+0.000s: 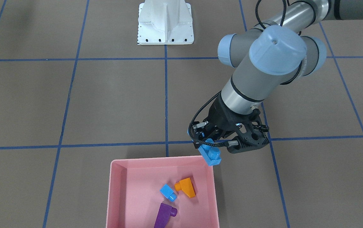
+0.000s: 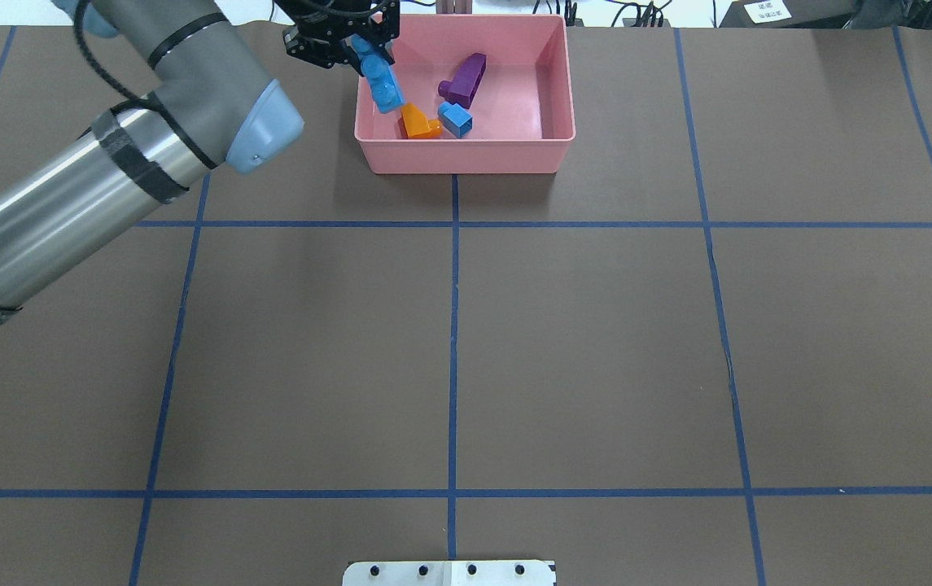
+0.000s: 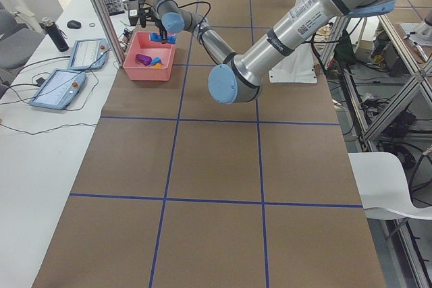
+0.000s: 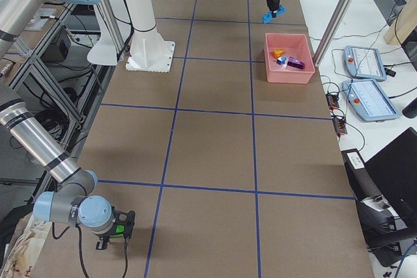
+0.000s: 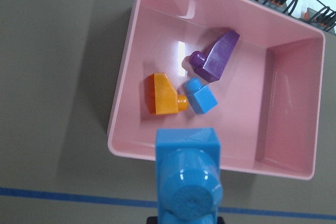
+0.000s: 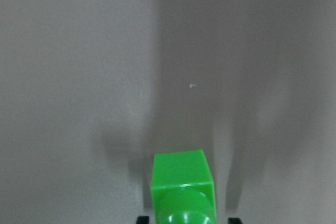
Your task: Put all blocks into box
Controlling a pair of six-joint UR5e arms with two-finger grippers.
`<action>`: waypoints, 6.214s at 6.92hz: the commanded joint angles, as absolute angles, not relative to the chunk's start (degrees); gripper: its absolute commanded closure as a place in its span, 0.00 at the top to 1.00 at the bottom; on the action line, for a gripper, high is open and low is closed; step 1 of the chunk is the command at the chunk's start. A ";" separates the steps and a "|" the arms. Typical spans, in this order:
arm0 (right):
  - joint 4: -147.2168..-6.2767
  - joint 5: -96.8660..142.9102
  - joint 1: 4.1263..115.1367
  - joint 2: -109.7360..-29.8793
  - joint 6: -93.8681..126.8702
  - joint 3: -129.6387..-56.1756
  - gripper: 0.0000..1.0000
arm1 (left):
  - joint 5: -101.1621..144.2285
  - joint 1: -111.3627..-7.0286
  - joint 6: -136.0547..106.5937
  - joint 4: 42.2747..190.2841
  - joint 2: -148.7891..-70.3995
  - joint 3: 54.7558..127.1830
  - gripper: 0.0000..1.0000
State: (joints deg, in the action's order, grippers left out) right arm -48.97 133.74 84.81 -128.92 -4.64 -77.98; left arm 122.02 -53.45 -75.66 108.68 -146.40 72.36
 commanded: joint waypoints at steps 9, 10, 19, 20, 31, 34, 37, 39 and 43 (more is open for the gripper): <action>-79.96 144.67 77.31 -82.80 33.99 -98.97 0.00 | 123.36 -54.90 -74.90 114.71 -144.82 67.25 1.00; -80.07 143.88 71.86 -73.40 42.98 -95.31 0.00 | 126.10 -57.28 -70.45 114.70 -136.49 74.20 1.00; -62.58 118.04 50.45 -27.60 78.49 -49.30 1.00 | 131.84 -80.77 -9.41 98.27 -106.02 88.66 1.00; -63.45 119.86 51.06 -28.73 78.14 -52.44 1.00 | 131.92 -80.77 -9.67 96.96 -103.47 90.77 1.00; -84.29 133.51 86.80 -99.65 3.35 -103.62 1.00 | 134.92 -84.11 -2.20 87.89 -86.67 104.58 1.00; -89.00 133.42 86.49 -98.80 -2.96 -103.27 1.00 | 135.00 -83.85 -3.43 87.27 -86.66 104.69 1.00; -103.70 131.83 88.77 -92.11 -9.93 -103.27 1.00 | 134.83 -84.11 -2.73 88.24 -84.47 105.64 1.00; -103.19 131.57 89.38 -93.15 -10.11 -103.45 1.00 | 132.73 -84.11 -2.90 93.49 -82.71 106.26 1.00; -103.36 132.27 89.38 -95.36 -9.14 -102.48 1.00 | 132.10 -83.76 -3.43 95.27 -82.53 105.56 1.00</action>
State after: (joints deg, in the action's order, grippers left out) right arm -103.36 131.84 89.38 -95.24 -9.18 -102.56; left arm 132.15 -83.86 -3.31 95.21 -82.37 105.74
